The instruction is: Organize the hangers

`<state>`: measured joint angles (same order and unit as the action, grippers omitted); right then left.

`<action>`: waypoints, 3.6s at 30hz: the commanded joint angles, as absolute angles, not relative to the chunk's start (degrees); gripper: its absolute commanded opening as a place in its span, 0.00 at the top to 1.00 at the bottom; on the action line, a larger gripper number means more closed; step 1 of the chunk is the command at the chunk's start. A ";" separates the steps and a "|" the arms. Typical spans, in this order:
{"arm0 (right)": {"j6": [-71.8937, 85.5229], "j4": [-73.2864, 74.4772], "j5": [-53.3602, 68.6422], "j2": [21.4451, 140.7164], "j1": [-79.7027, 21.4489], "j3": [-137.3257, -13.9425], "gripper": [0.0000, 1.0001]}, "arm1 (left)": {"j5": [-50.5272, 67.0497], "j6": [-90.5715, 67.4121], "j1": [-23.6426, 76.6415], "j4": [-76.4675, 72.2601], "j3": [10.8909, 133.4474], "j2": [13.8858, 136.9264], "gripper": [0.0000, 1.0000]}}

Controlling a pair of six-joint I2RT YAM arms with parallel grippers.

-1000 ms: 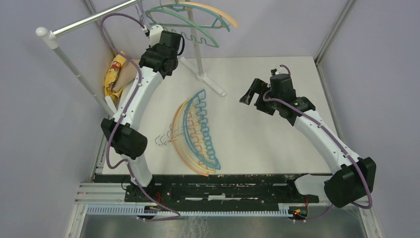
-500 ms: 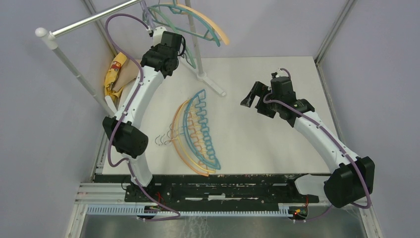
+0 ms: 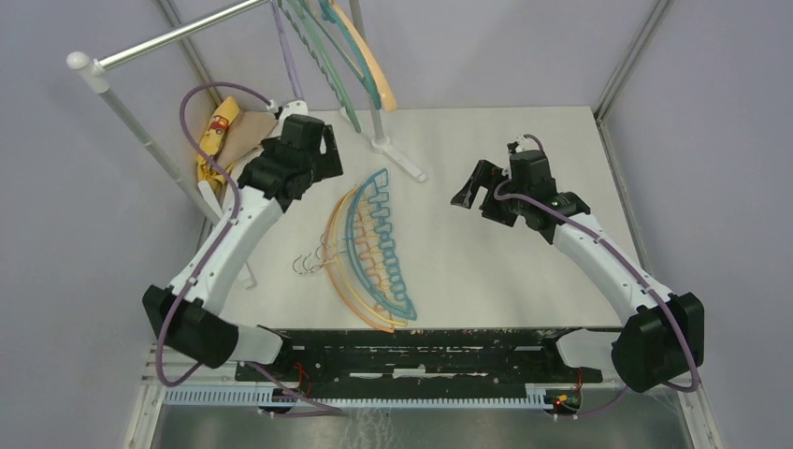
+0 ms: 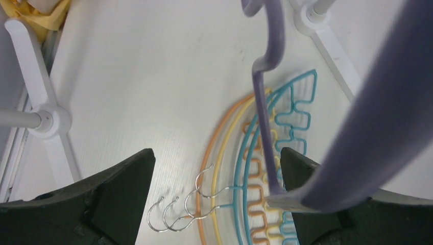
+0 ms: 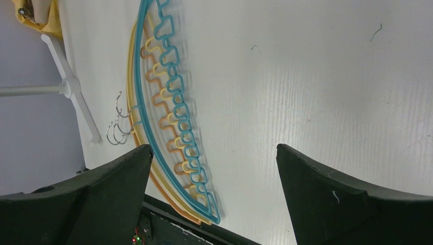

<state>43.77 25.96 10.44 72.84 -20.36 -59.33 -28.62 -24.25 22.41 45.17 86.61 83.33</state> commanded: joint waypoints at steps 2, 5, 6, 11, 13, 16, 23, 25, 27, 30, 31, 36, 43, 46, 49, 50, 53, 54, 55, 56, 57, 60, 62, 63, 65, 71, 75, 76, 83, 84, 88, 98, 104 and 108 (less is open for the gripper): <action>41.28 21.35 13.05 73.14 -22.22 -58.12 0.00 | -25.87 -24.26 26.11 37.75 73.55 71.07 0.01; 39.39 21.27 11.61 75.41 -26.99 -59.56 0.02 | -27.38 -26.99 29.21 36.83 67.20 66.74 0.01; 38.85 21.29 10.84 76.48 -29.38 -60.84 0.03 | -27.82 -27.77 30.51 36.31 65.42 65.62 0.01; 38.32 19.05 8.88 84.63 -38.52 -66.00 0.11 | -31.53 -31.92 37.06 37.38 60.50 64.04 0.00; 38.97 17.14 9.76 87.91 -39.88 -67.76 0.21 | -32.12 -33.85 38.31 37.59 58.73 62.52 0.00; 38.73 15.86 12.03 93.88 -41.85 -71.95 0.35 | -34.06 -36.70 38.92 37.57 56.06 58.36 0.02; 39.41 13.65 15.84 107.81 -46.69 -79.44 0.46 | -38.25 -38.54 38.92 40.25 55.02 51.53 0.03; 39.85 13.20 17.05 111.28 -47.97 -81.89 0.46 | -39.71 -38.62 38.91 41.41 55.36 50.96 0.03; 39.92 12.88 17.80 113.95 -49.13 -83.87 0.46 | -41.13 -38.75 38.89 43.22 56.06 51.10 0.03; 39.73 13.00 17.93 117.40 -50.53 -86.42 0.46 | -41.53 -38.59 38.86 44.20 56.30 51.10 0.02; 40.00 13.01 17.93 118.24 -50.82 -87.08 0.46 | -41.41 -38.54 38.90 44.16 56.11 50.72 0.02; 40.36 12.87 18.31 121.69 -50.81 -88.97 0.51 | -41.47 -38.28 38.85 43.85 55.31 49.78 0.02; 40.67 13.67 16.59 121.98 -50.76 -88.54 0.99 | -41.03 -37.98 38.88 44.33 55.06 49.26 0.02; 40.26 13.60 14.63 119.32 -50.42 -86.91 0.99 | -39.24 -37.16 38.94 44.03 55.43 48.76 0.03; 42.07 9.86 15.06 115.49 -48.70 -82.79 0.99 | -36.19 -36.03 38.92 42.41 54.94 47.40 0.04; 43.78 7.20 15.63 113.25 -47.75 -80.72 0.99 | -35.46 -35.77 38.85 41.90 54.62 46.87 0.04; 50.32 -2.92 18.52 107.56 -43.83 -73.82 0.99 | -33.22 -34.41 38.88 40.01 52.94 46.08 0.04; 52.90 -6.99 19.73 105.76 -42.49 -71.67 0.99 | -31.27 -34.03 38.92 39.09 52.17 45.82 0.04; 55.21 -10.61 20.57 104.26 -41.18 -69.99 0.99 | -29.92 -33.75 38.89 38.05 51.26 45.63 0.04; 57.20 -13.16 21.12 102.96 -40.31 -68.92 0.99 | -28.51 -33.60 38.84 36.97 50.33 45.43 0.04; 58.38 -14.81 21.53 101.83 -39.69 -68.60 0.99 | -27.25 -33.56 38.92 35.94 49.48 45.36 0.05; 60.48 -16.03 21.42 99.48 -39.25 -69.40 0.99 | -23.44 -33.32 38.93 32.82 47.17 45.61 0.05; 62.33 -17.67 20.84 98.90 -39.31 -69.95 0.99 | -20.59 -33.10 38.90 30.05 45.50 45.66 0.05; 63.34 -18.57 20.57 98.92 -39.30 -70.34 0.99 | -19.24 -33.12 38.93 28.40 44.41 45.58 0.05; 64.44 -19.14 20.36 99.60 -39.38 -71.87 0.99 | -16.11 -33.41 39.14 24.90 41.99 44.85 0.05; 66.26 -20.91 19.51 103.21 -41.36 -75.53 0.99 | -11.40 -36.22 39.79 18.60 39.15 42.65 0.01; 67.63 -22.80 19.11 105.24 -43.16 -77.36 0.99 | -11.76 -36.83 40.07 17.91 38.80 43.64 0.01; 67.33 -22.32 18.75 105.63 -43.63 -77.87 0.99 | -11.47 -37.17 40.12 17.70 38.70 43.87 0.01; 69.82 -25.52 18.95 106.99 -44.98 -78.52 0.99 | -10.44 -39.10 40.83 14.74 35.61 44.02 0.01; 70.93 -27.00 19.26 106.82 -45.25 -78.18 0.99 | -10.72 -39.19 40.85 14.45 34.89 44.43 0.01; 75.32 -32.62 19.64 105.20 -45.82 -76.26 0.99 | -11.73 -39.75 40.94 10.57 31.03 46.56 0.01; 80.57 -31.52 23.01 104.10 -46.34 -73.33 0.99 | -17.03 -40.12 41.30 5.78 28.64 49.42 0.21; 84.81 -36.30 24.30 106.42 -46.36 -70.82 0.99 | -19.66 -39.05 41.30 7.05 30.25 49.78 0.37; 86.71 -38.05 25.74 107.30 -46.34 -70.42 0.99 | -20.95 -39.29 41.26 6.92 29.82 50.27 0.77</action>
